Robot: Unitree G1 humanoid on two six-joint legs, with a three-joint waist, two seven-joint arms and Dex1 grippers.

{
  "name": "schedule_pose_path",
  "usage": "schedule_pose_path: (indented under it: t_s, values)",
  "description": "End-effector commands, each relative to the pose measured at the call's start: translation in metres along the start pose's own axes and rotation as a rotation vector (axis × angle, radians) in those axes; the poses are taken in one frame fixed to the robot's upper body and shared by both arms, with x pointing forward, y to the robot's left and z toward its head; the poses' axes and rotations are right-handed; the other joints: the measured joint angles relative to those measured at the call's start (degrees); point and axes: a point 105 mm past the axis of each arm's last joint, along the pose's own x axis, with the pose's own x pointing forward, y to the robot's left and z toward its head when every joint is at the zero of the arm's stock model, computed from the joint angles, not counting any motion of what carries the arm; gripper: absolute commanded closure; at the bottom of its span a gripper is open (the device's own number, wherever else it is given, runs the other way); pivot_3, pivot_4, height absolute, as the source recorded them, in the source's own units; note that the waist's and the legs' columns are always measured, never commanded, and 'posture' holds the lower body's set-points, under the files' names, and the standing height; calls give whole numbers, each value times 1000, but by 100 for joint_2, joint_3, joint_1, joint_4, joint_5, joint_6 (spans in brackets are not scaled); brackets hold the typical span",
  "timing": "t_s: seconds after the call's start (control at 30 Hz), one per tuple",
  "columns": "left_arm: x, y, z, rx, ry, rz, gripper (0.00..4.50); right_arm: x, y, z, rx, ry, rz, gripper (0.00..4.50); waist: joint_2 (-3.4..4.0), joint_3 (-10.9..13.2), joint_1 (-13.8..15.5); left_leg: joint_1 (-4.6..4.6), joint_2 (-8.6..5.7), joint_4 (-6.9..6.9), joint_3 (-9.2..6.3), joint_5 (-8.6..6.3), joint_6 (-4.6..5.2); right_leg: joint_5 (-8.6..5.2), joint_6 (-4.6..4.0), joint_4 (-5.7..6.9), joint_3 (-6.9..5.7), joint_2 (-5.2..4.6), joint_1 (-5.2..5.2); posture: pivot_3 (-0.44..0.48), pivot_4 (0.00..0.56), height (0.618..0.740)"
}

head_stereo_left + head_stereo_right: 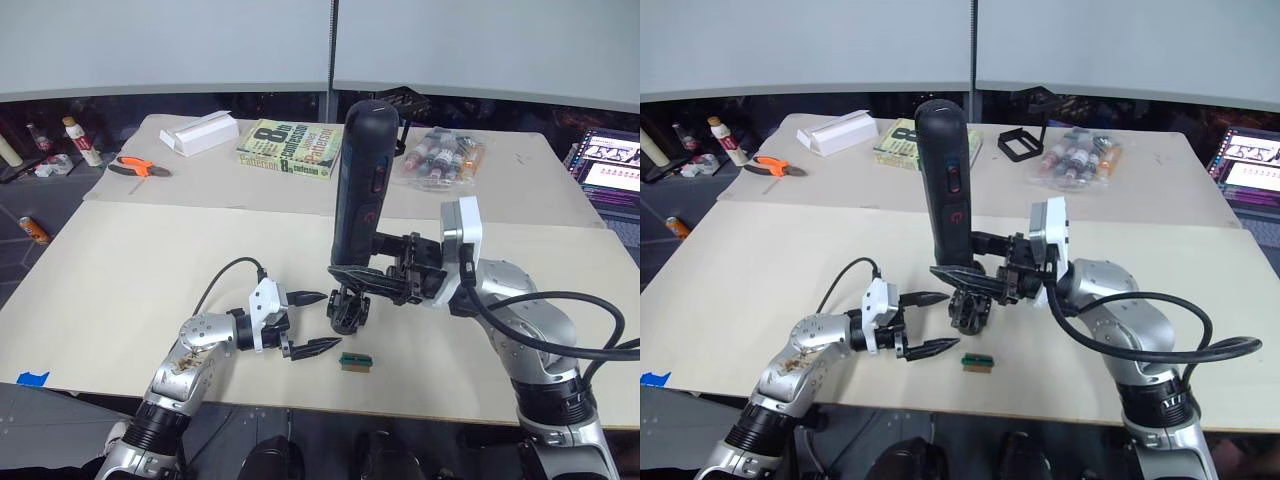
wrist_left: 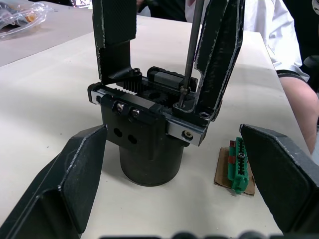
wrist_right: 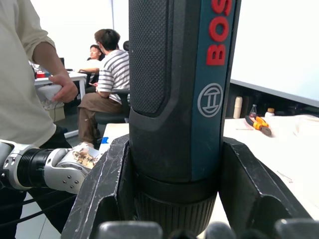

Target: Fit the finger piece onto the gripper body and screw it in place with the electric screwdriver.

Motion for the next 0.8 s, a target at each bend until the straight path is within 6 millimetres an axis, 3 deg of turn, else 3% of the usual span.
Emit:
schedule_pose_path:
  t_s: [0.03, 0.8]
  values:
    - [2, -3, 4, 22, -13, -19, 0, 1, 6, 16, -48, -44, 19, 2578, 0, 0, 0, 0, 0, 0, 0, 0, 0, 0, 0, 0, 0, 0, 0, 0, 150, 740]
    - [3, -2, 5, 24, -14, -8, 0, 9, 0, 3, -31, 3, -4, 2578, 0, 0, -4, 0, 0, 0, 0, 0, 0, 0, 0, 0, 0, 0, 0, 0, 150, 740]
